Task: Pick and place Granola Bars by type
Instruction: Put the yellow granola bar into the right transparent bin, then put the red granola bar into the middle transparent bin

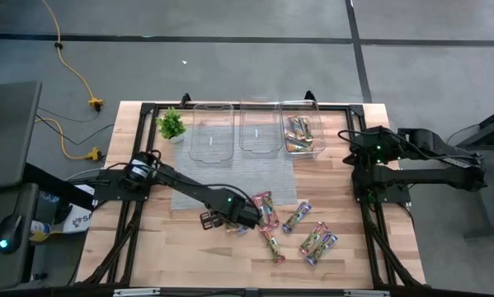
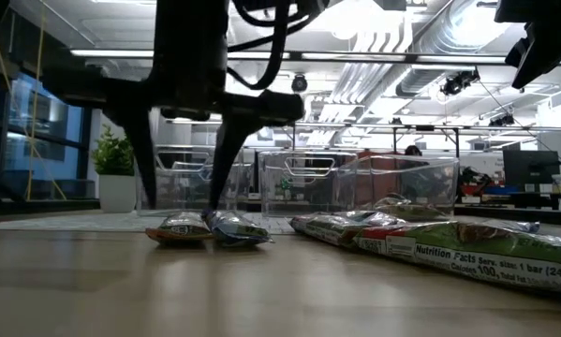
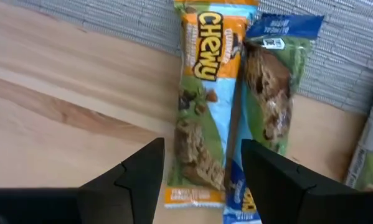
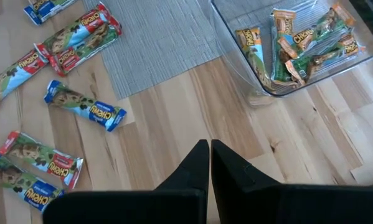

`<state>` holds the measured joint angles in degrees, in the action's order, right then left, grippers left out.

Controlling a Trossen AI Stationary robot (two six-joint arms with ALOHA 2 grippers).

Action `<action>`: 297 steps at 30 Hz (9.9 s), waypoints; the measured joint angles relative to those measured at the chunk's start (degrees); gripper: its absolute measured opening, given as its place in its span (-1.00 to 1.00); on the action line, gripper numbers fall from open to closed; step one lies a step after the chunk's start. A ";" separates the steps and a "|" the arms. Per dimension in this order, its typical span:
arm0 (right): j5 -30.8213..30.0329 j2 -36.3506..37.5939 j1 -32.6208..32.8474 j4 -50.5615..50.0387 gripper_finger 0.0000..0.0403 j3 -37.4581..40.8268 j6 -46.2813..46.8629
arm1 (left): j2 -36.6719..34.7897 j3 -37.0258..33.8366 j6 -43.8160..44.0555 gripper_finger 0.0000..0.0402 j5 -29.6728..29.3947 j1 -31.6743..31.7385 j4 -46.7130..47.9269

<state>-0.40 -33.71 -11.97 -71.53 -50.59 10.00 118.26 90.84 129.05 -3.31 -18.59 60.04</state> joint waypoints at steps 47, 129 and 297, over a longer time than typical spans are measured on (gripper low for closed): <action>-0.07 0.00 0.00 -0.02 -1.00 0.00 -0.26 | -0.07 -6.27 -6.51 -0.48 0.34 2.50 -6.33; -2.40 -0.05 0.00 0.17 -1.00 0.00 3.61 | 14.92 43.30 -75.99 0.35 13.89 38.85 -35.12; -1.84 -74.77 23.65 30.91 -0.59 -25.27 49.34 | -55.54 -68.45 -63.28 0.35 -2.16 2.45 -59.95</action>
<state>-2.24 -108.49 11.68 -40.62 -75.85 59.34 62.72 22.39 65.77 -5.48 -16.14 0.09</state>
